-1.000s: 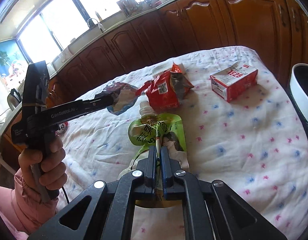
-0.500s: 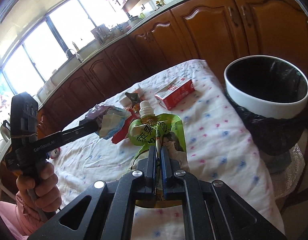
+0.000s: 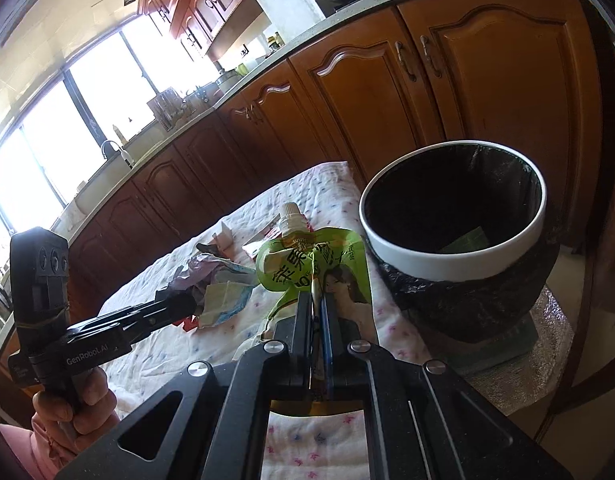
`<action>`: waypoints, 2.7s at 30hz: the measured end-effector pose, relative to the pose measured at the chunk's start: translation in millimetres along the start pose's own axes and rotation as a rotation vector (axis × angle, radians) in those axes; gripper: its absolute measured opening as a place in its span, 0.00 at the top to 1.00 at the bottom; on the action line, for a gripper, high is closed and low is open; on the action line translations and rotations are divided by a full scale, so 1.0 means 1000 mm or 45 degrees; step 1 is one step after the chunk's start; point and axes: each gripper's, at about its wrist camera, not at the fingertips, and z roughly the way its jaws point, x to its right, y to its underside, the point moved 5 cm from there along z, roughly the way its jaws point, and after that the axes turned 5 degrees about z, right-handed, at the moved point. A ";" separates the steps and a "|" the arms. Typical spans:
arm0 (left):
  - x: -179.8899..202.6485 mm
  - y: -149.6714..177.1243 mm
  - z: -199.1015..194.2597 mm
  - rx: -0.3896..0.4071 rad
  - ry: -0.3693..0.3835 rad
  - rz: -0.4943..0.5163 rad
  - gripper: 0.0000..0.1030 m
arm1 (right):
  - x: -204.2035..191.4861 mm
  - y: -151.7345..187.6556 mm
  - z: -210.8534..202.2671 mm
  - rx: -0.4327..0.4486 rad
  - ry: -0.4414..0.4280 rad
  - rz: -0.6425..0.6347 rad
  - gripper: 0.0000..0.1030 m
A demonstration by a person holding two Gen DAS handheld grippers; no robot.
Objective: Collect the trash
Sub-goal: 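Carry tissue and pouch over the bin while both tools open to drop them, then move both tools back from the bin to the table trash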
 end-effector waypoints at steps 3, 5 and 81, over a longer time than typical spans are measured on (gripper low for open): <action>0.004 -0.008 0.011 -0.009 0.006 0.012 0.74 | 0.008 -0.007 -0.002 0.018 0.017 0.009 0.96; 0.008 -0.013 0.018 -0.013 0.008 0.021 0.74 | 0.013 -0.009 -0.006 0.029 0.025 0.015 0.96; 0.032 -0.042 0.118 -0.114 -0.065 0.006 0.49 | 0.072 -0.060 0.005 0.091 0.150 0.130 0.10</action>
